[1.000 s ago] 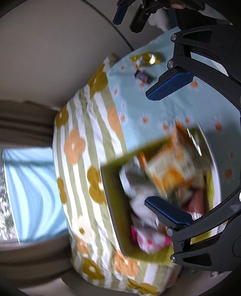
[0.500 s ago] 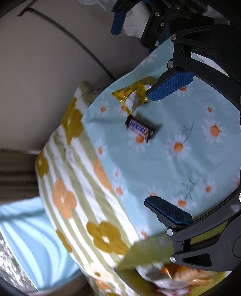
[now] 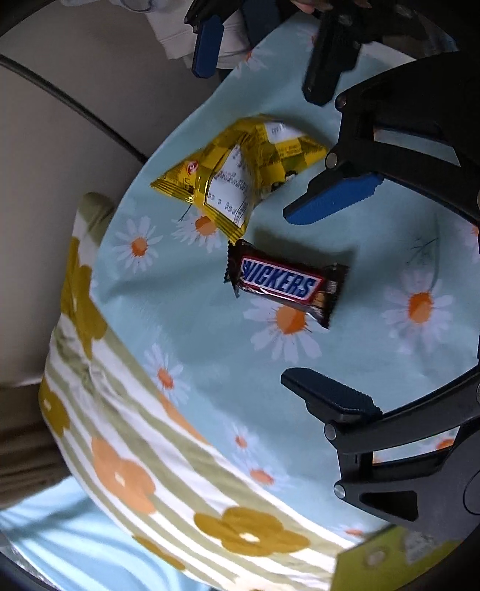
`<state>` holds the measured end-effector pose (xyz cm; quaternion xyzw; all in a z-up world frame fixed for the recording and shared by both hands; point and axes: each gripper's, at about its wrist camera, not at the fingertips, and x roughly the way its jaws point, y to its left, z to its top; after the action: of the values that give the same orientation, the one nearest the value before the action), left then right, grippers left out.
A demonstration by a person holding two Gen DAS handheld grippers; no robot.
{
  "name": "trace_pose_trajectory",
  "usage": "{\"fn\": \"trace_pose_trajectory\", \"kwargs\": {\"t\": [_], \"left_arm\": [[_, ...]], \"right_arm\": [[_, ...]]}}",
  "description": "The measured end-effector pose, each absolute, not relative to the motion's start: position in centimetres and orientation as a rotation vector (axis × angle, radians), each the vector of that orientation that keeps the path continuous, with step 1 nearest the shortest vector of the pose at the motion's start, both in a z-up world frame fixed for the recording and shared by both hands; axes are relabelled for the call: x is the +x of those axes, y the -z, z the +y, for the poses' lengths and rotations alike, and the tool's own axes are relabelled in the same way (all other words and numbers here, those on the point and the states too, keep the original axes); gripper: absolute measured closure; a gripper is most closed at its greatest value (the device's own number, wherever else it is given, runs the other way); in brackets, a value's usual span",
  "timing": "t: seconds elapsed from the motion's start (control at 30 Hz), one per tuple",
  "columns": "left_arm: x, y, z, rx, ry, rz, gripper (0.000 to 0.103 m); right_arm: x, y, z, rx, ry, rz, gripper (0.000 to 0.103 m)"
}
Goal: Organize snacks
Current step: 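Grasp the Snickers bar with the left tool while the right tool grasps the gold packet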
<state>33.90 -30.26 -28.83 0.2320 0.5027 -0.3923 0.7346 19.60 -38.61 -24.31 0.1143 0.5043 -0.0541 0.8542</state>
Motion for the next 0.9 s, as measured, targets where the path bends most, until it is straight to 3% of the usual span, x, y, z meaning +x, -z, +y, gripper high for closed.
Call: {"fn": "trace_pose_trajectory", "kwargs": {"t": [0.37,0.53,0.9], "left_arm": [[34.4,31.1,-32.0,0.587,0.923,1.095,0.053],[34.3,31.0,-32.4,0.623,0.937,1.068,0.077],[34.3,30.6,-31.3,0.611,0.909,1.070,0.078]], "right_arm": [[21.3,26.3,-37.7,0.118,0.139,1.057,0.006],[21.6,26.2,-37.2,0.059,0.144,1.043,0.015],[22.8,27.5,-36.7,0.046,0.120,1.084,0.035]]}}
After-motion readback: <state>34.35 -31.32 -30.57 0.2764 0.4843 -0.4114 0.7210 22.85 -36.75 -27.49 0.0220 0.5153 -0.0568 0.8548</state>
